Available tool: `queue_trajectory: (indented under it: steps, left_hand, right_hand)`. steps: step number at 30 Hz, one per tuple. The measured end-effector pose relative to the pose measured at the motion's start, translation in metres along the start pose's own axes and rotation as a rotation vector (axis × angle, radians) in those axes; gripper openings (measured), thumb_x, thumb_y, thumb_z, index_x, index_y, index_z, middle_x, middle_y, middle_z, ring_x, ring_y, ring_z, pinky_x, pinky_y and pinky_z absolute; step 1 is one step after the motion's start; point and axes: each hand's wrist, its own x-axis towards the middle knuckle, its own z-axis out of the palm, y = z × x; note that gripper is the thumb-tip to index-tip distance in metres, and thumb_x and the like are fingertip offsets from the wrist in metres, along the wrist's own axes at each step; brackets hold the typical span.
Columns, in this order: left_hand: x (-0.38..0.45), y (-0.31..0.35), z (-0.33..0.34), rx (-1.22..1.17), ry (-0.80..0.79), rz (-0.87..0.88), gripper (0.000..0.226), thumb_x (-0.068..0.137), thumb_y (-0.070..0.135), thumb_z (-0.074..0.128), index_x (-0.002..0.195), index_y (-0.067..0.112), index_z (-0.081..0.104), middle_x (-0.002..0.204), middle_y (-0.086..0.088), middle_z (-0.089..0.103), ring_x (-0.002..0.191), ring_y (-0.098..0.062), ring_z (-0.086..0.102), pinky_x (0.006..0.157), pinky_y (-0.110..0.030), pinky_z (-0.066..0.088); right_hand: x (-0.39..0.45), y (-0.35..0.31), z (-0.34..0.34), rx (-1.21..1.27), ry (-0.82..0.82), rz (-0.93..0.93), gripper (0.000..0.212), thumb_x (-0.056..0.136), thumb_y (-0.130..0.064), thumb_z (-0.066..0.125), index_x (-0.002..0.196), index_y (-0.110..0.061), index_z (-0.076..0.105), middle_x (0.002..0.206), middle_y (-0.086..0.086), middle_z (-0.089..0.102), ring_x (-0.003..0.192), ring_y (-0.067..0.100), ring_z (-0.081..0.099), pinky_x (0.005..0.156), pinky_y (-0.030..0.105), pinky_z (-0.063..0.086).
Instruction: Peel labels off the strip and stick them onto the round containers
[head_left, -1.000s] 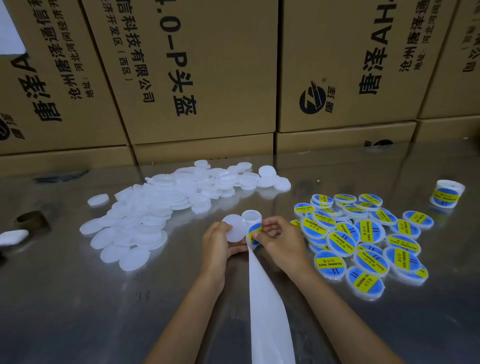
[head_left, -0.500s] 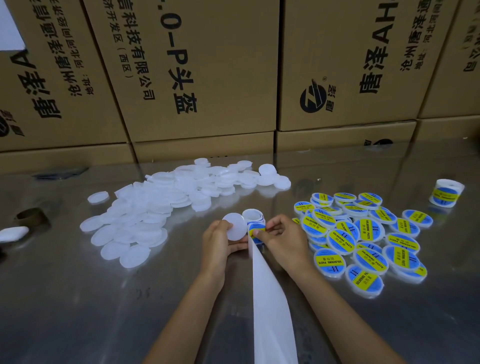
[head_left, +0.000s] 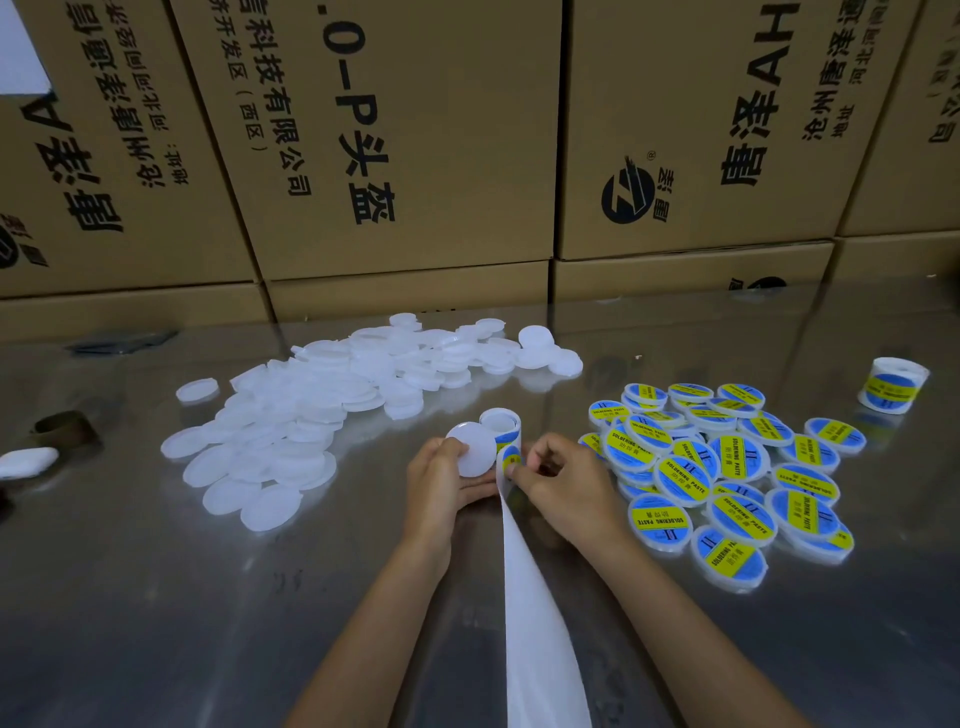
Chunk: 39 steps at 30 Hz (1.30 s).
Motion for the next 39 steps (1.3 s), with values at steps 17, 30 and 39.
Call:
queue_trajectory:
  steps: [17,30,39]
  left_hand:
    - [-0.002,0.009,-0.006,-0.024,-0.057,0.162,0.028,0.094,-0.004,0.061,0.117,0.010,0.067,0.116,-0.014,0.070,0.103,-0.028,0.072,0.072,-0.025,0.061]
    - [-0.017,0.018,0.005,-0.195,-0.344,0.059,0.033,0.099,0.001,0.047,0.120,0.013,0.070,0.114,-0.018,0.073,0.099,-0.034,0.073,0.079,-0.039,0.062]
    - [-0.021,0.017,0.006,-0.133,-0.334,0.104,0.031,0.096,0.001,0.056,0.118,0.016,0.071,0.110,-0.014,0.075,0.098,-0.031,0.074,0.084,-0.040,0.061]
  right_hand:
    - [-0.004,-0.043,-0.063,0.575,-0.090,0.168,0.025,0.083,-0.007,0.073,0.074,-0.013,0.051,0.067,0.005,0.064,0.059,0.014,0.064,0.064,0.026,0.049]
    - [-0.015,-0.054,-0.040,0.543,-0.057,-0.001,0.021,0.083,-0.005,0.075,0.083,-0.014,0.055,0.074,0.017,0.066,0.071,0.021,0.061,0.066,0.035,0.050]
    - [-0.015,-0.052,-0.034,0.517,-0.016,-0.011,0.022,0.082,-0.002,0.075,0.083,-0.012,0.056,0.063,0.000,0.063,0.063,0.014,0.061,0.059,0.023,0.050]
